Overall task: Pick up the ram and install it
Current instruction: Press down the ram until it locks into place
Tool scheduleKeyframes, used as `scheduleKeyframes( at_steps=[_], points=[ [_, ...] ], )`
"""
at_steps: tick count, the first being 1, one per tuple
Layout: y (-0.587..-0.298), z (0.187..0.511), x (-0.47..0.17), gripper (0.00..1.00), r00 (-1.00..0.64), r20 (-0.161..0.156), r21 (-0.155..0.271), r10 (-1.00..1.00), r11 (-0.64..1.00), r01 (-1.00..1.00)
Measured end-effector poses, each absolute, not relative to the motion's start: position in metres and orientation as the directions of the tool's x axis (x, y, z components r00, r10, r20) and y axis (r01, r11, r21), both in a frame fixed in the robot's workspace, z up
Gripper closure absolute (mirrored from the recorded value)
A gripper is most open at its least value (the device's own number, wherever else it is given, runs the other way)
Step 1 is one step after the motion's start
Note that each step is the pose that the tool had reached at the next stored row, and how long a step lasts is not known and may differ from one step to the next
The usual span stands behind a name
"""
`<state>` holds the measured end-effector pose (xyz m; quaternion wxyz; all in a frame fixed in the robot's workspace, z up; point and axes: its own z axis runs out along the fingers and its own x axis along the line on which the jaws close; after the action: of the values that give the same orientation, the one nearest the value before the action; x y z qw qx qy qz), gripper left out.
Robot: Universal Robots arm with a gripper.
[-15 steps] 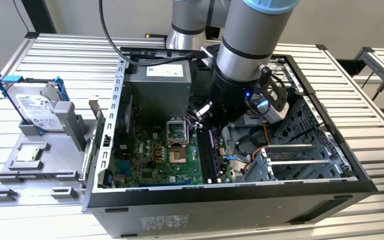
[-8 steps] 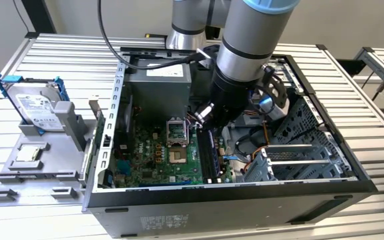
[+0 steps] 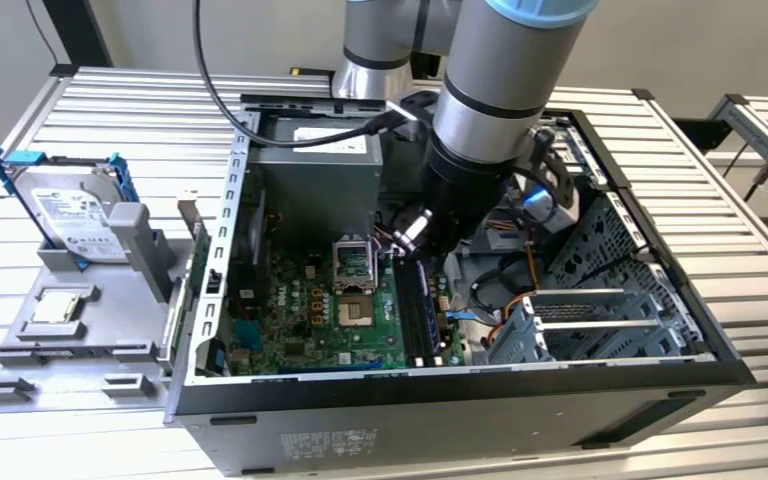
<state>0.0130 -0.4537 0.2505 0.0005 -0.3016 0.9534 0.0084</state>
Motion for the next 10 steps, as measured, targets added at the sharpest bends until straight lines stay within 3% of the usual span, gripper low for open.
scheduleKeyframes(
  at_steps=[10],
  points=[
    [-0.4537, 0.2505, 0.0130, 1.00, -0.729, -0.014, 0.009, -0.685, 0.729, -0.685]
  ],
)
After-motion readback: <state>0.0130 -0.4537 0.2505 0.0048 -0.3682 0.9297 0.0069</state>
